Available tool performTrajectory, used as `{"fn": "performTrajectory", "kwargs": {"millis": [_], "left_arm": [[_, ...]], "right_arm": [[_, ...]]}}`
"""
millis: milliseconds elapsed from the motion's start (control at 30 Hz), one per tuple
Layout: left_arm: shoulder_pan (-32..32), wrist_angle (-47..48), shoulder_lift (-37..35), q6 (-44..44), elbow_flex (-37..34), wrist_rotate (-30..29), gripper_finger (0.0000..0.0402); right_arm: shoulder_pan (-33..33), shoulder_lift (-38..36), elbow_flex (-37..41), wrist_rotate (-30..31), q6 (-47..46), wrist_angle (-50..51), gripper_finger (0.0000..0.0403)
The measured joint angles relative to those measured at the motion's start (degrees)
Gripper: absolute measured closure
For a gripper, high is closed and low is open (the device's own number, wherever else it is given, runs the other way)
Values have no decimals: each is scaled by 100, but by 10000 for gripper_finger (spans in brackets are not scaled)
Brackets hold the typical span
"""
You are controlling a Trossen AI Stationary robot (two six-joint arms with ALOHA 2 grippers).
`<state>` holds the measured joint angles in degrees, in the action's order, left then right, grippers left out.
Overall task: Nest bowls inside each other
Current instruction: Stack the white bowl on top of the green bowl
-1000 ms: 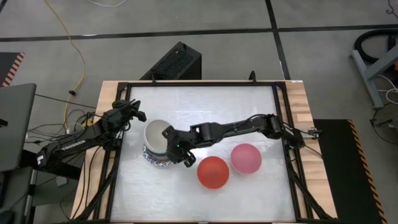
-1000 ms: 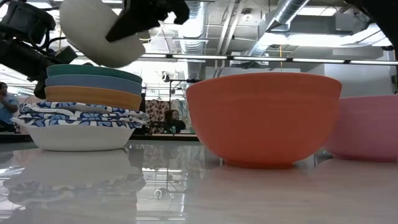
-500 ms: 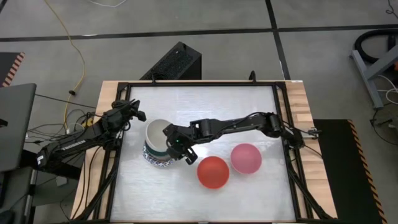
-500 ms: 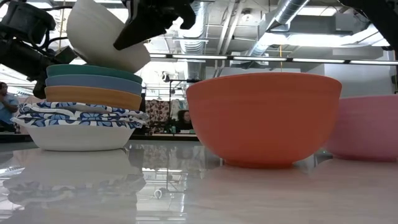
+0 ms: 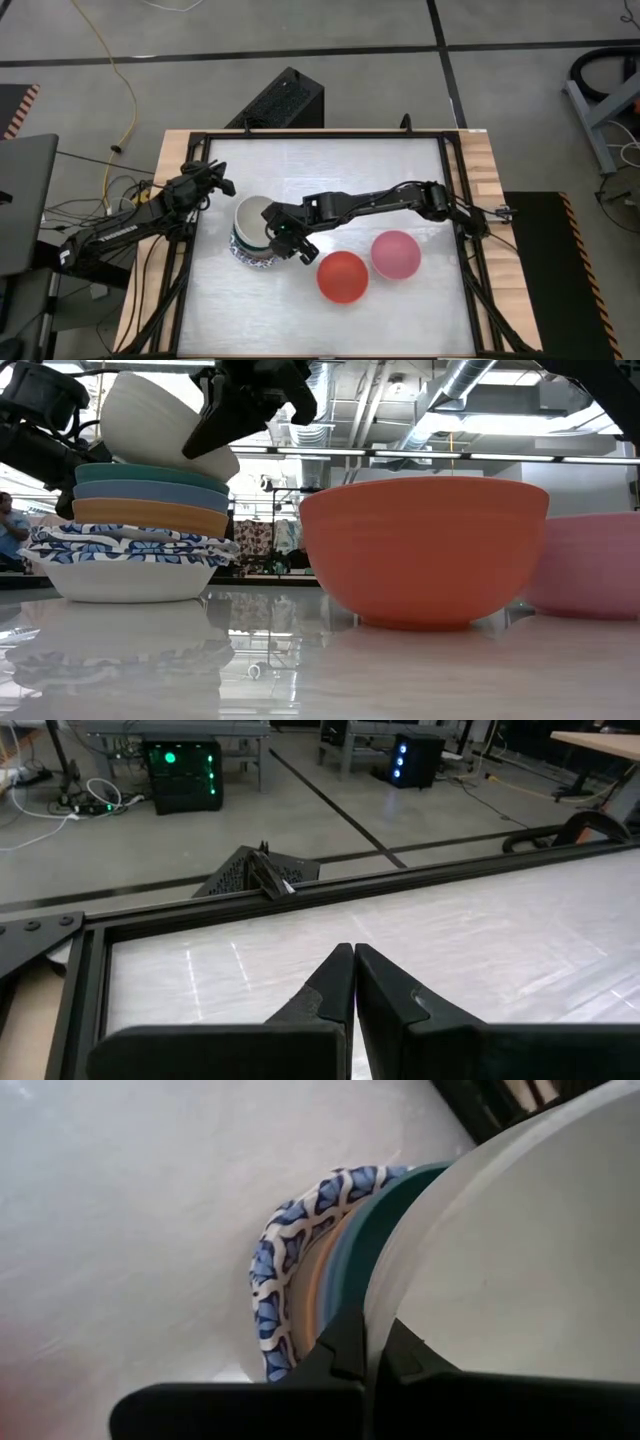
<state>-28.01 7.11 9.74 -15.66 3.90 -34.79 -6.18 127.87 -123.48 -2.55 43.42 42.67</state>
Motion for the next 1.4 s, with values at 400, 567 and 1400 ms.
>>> {"fn": "performTrajectory", "kwargs": {"millis": [400, 567, 1400], "left_arm": [[0, 0, 0, 0, 0, 2, 401], [0, 0, 0, 0, 0, 4, 402], [0, 2, 0, 0, 0, 7, 401]], "right_arm": [[7, 0, 2, -2, -280, -102, 353], [7, 0, 2, -2, -289, -112, 320], [-451, -30, -643, 1577, -967, -1065, 229]]}}
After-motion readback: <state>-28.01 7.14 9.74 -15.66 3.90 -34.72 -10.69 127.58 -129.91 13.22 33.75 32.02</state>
